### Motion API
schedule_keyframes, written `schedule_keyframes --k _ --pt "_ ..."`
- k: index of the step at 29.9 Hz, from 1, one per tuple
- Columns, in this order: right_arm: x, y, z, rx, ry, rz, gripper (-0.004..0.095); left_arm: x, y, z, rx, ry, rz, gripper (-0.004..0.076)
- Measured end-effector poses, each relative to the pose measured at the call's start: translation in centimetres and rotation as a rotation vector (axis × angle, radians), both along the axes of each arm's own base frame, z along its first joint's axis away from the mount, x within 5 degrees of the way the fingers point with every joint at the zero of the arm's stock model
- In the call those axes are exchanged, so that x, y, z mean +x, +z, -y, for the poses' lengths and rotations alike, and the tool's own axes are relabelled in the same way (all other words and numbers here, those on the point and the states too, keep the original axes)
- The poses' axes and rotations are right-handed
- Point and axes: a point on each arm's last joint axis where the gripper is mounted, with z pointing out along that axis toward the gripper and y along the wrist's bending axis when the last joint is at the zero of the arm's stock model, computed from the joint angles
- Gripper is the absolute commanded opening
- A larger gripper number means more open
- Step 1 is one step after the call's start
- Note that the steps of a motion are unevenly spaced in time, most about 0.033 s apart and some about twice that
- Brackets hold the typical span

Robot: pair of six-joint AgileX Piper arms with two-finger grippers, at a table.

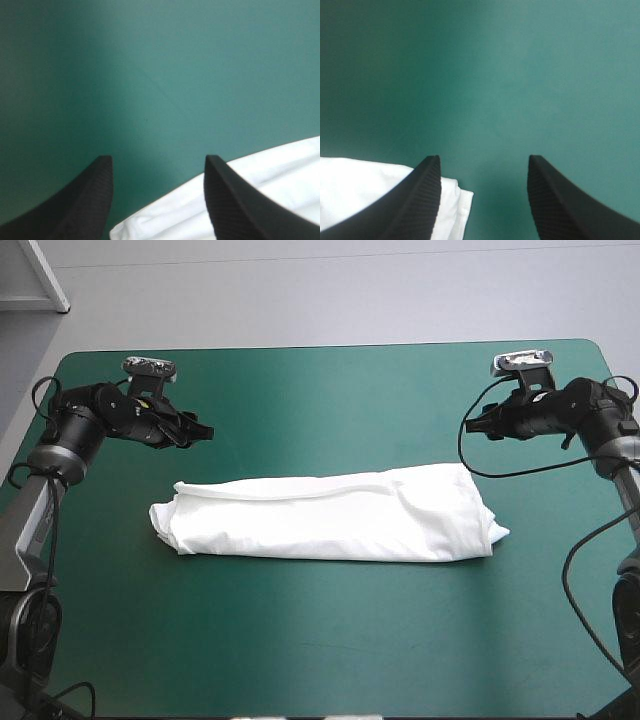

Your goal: Fold the cloth

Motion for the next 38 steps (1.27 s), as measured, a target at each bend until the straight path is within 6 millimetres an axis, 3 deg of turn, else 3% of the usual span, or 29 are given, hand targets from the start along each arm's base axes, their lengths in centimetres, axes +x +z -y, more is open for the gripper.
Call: schedule_keyframes --k 4,7,10,14,16,20,25,30,35,38 --pt "-0.9 1.6 -0.2 0.01 0.013 -0.001 0.0399 -0.4 1.0 1.1 -0.102 -0.076 -0.019 0.0388" --pt "-2.4 3.1 -0.2 0.011 0.016 -0.007 0.0329 -1.1 1.2 2.6 -0.2 -0.187 -0.064 0.0321" --pt "-4.3 4.9 0.2 0.02 0.011 -0.007 0.0307 -1.9 1.3 4.8 -0.236 -0.293 -0.097 0.0223" --pt "-6.7 6.8 1.4 0.034 -0.029 0.007 0.0307 -3.6 0.6 9.6 -0.203 -0.447 -0.128 0.0027" --pt "-7.9 7.2 2.1 0.043 -0.057 0.019 0.0306 -4.5 -0.3 11.7 -0.173 -0.501 -0.135 0.0019" --pt "-9.7 5.7 2.5 0.058 -0.084 -0.023 0.0306 -5.4 -3.7 14.4 -0.121 -0.533 -0.189 0.0019" --pt "-10.5 3.0 2.4 0.083 -0.092 -0.085 0.0306 -4.5 -8.0 15.2 -0.105 -0.506 -0.272 0.0019" --pt "-10.7 1.4 2.2 0.12 -0.103 -0.115 0.0325 -4.0 -10.4 16.2 -0.141 -0.516 -0.33 0.0019" --pt "-11.2 -0.6 1.8 0.18 -0.116 -0.174 0.0596 -3.9 -12.5 17.1 -0.134 -0.53 -0.383 0.0019" --pt "-11.7 -2.2 1.6 0.195 -0.113 -0.216 0.069 -3.8 -12.7 17.2 -0.14 -0.534 -0.395 0.0019"
